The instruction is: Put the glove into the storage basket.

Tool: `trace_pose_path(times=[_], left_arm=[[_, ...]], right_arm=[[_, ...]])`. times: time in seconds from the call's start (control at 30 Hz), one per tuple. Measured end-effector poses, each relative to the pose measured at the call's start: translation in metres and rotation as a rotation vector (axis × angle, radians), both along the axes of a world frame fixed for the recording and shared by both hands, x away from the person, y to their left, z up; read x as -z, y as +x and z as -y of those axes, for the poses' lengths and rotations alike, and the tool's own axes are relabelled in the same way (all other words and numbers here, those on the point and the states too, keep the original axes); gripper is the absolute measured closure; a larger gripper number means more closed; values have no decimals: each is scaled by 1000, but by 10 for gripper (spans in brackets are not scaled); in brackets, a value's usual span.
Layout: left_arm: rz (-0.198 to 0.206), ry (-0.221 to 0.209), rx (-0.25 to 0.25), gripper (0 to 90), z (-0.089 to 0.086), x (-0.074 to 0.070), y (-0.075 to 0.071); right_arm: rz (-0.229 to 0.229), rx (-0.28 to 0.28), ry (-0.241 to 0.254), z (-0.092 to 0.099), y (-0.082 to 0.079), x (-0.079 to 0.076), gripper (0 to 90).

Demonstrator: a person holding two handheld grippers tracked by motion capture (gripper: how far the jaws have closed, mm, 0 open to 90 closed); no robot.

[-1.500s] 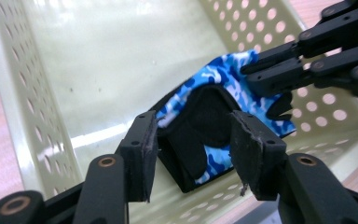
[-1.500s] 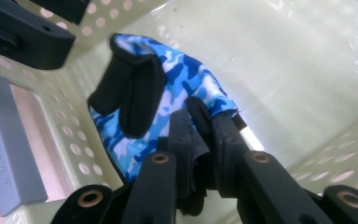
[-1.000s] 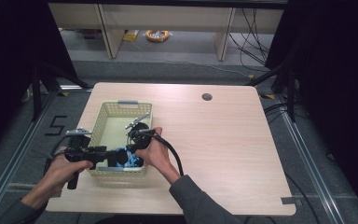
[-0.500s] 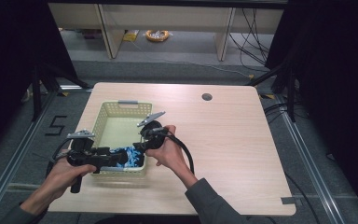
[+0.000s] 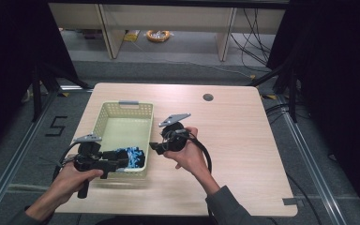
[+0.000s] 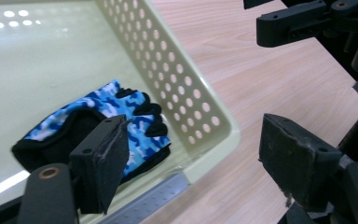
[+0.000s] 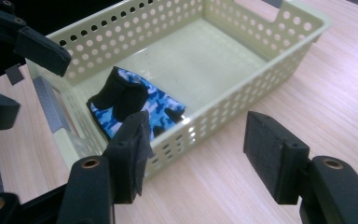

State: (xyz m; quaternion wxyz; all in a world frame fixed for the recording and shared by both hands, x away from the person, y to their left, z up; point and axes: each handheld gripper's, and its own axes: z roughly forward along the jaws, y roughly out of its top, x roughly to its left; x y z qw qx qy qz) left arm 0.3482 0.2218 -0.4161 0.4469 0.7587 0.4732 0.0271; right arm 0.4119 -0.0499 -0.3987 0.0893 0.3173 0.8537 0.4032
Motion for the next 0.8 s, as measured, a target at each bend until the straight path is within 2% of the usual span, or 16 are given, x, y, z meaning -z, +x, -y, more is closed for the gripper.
trace_pose_path(times=[0.07, 0.1, 0.2, 0.27, 0.3, 0.33, 0.37, 0.53, 0.57, 0.63, 0.67, 0.8], left_arm=[[4, -6, 10, 234, 3, -1, -2], [2, -2, 15, 227, 4, -1, -3], [5, -16, 33, 210, 10, -1, -7], [11, -16, 33, 191, 14, 0, -10], [12, -33, 56, 187, 18, 1, -13], [12, -33, 56, 184, 18, 1, -13], [13, -40, 82, 177, 22, 2, -15], [23, -48, 102, 174, 30, 2, -18], [36, -44, 98, 174, 33, 2, -19], [36, -42, 111, 174, 34, 1, -20], [42, -48, 104, 174, 37, 1, -21], [37, -59, 132, 174, 42, 3, -22]], right_arm=[[5, 10, 15, 6, -2, 1, 406], [-10, 12, 10, 10, -3, -1, 402], [-1, 18, 12, 20, -6, -1, 397], [-1, 16, 30, 25, -8, 0, 394], [-7, 24, 37, 32, -12, 1, 389], [-7, 24, 37, 32, -12, 1, 389], [-8, 28, 42, 38, -15, 2, 387], [-7, 43, 50, 52, -18, 6, 386], [-4, 54, 60, 58, -20, 9, 384], [-4, 60, 46, 63, -22, 9, 383], [-6, 64, 55, 66, -23, 11, 382], [-2, 76, 63, 76, -27, 15, 374]])
